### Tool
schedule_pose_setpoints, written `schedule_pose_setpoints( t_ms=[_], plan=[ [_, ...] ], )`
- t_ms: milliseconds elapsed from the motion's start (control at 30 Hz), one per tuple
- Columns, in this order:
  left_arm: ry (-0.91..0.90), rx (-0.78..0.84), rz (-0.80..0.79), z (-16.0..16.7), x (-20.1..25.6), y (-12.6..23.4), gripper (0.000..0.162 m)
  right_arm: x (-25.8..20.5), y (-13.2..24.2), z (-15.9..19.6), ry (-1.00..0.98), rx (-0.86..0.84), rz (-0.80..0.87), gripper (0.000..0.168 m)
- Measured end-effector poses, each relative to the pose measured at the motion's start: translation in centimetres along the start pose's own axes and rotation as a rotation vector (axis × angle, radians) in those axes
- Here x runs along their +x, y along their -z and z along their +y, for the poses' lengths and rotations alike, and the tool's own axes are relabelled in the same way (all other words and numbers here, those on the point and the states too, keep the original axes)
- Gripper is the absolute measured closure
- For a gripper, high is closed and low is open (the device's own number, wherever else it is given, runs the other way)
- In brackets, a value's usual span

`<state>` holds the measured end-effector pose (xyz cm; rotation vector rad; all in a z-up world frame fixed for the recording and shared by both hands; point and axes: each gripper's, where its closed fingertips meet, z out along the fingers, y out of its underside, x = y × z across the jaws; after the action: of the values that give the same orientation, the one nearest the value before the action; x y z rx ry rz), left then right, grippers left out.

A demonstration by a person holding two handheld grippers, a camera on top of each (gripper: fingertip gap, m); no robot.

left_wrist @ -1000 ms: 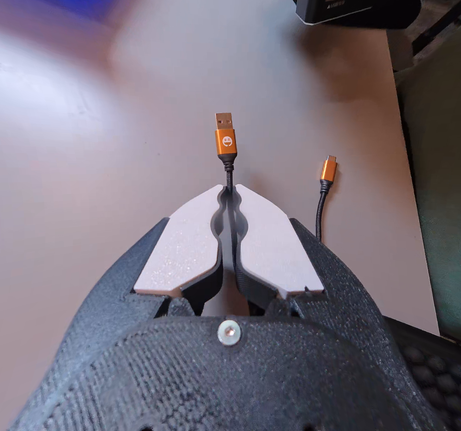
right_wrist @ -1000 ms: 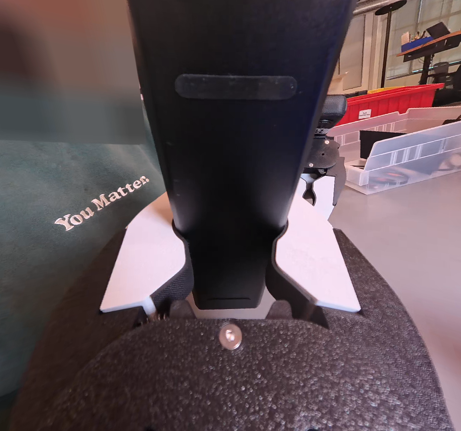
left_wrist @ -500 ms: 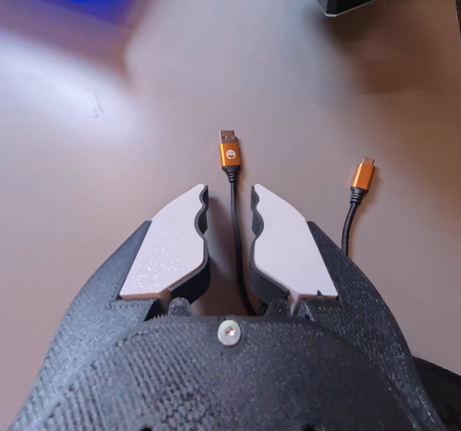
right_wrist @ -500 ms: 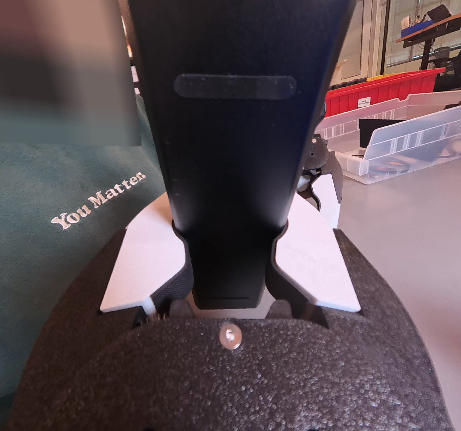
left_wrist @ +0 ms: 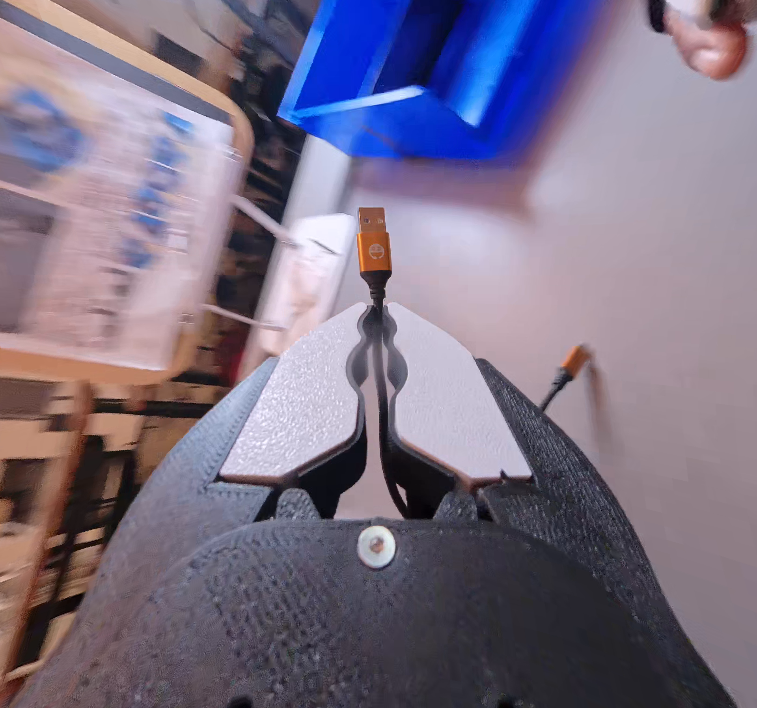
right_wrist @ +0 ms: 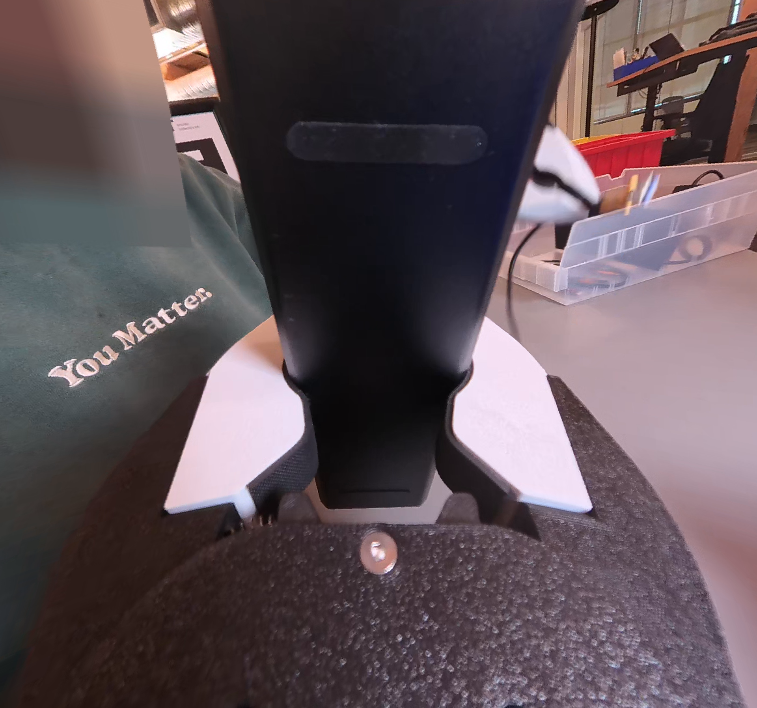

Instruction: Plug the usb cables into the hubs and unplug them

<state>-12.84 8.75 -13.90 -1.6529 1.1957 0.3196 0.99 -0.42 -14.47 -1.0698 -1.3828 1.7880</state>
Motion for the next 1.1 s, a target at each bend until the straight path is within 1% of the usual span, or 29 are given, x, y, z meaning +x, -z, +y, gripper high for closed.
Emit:
schedule_pose_setpoints(
  t_ms=[33, 67, 100, 133, 200, 233, 300, 367, 433, 533, 633, 733, 767, 800, 1000, 1100],
  plan=[
    [-0.047, 0.016, -0.074, -1.0, -1.3, 0.8, 0.158, 0.0, 0.1, 0.0, 0.003, 0.001, 0.002, 0.096],
    [-0.082, 0.028, -0.097, -1.9, -1.5, 1.2, 0.158, -0.1, 0.1, -0.1, 0.006, 0.003, 0.004, 0.096],
    [-0.098, 0.027, -0.078, -2.3, -0.7, 1.3, 0.158, -0.1, 0.1, -0.2, 0.01, 0.005, 0.004, 0.096],
    [-0.107, 0.025, -0.025, -2.4, 0.9, 1.2, 0.158, -0.2, 0.1, -0.3, 0.015, 0.007, 0.005, 0.096],
    [-0.073, 0.013, 0.17, -1.6, 5.7, 0.9, 0.156, -0.4, 0.2, -0.5, 0.023, 0.009, 0.005, 0.096],
    [-0.015, 0.025, 0.26, -1.4, 7.7, 0.9, 0.15, -0.4, 0.2, -0.5, 0.023, 0.011, 0.005, 0.096],
    [0.129, 0.068, 0.392, -1.2, 10.0, 1.2, 0.144, -0.4, 0.3, -0.6, 0.018, 0.014, 0.004, 0.096],
    [0.243, 0.078, 0.466, -0.8, 10.7, 1.1, 0.141, -0.3, 0.2, -0.4, 0.011, 0.01, 0.002, 0.096],
    [0.293, 0.048, 0.548, 0.0, 12.0, 0.7, 0.137, -0.2, 0.1, -0.1, 0.012, -0.004, 0.003, 0.096],
    [0.268, -0.033, 0.649, 1.6, 14.7, -0.7, 0.134, -0.2, 0.0, 0.3, 0.024, -0.028, 0.008, 0.096],
    [0.254, -0.088, 0.757, 2.4, 17.1, -1.8, 0.131, 0.0, -0.1, 0.7, 0.032, -0.052, 0.025, 0.096],
    [0.259, -0.087, 0.784, 2.2, 17.7, -2.6, 0.133, 0.4, -0.2, 1.3, 0.033, -0.081, 0.041, 0.096],
    [0.25, -0.085, 0.779, 2.2, 17.7, -2.7, 0.137, 0.5, -0.2, 1.5, 0.032, -0.089, 0.043, 0.096],
    [0.227, -0.085, 0.776, 2.2, 17.7, -2.7, 0.147, 0.5, -0.3, 1.7, 0.032, -0.096, 0.044, 0.096],
    [0.219, -0.093, 0.769, 2.2, 17.7, -2.2, 0.147, 0.7, -0.5, 2.3, 0.029, -0.125, 0.047, 0.096],
    [0.321, -0.005, 0.793, 0.4, 16.8, -1.0, 0.147, 0.6, -0.6, 2.7, 0.042, -0.144, 0.049, 0.096]
  ],
)
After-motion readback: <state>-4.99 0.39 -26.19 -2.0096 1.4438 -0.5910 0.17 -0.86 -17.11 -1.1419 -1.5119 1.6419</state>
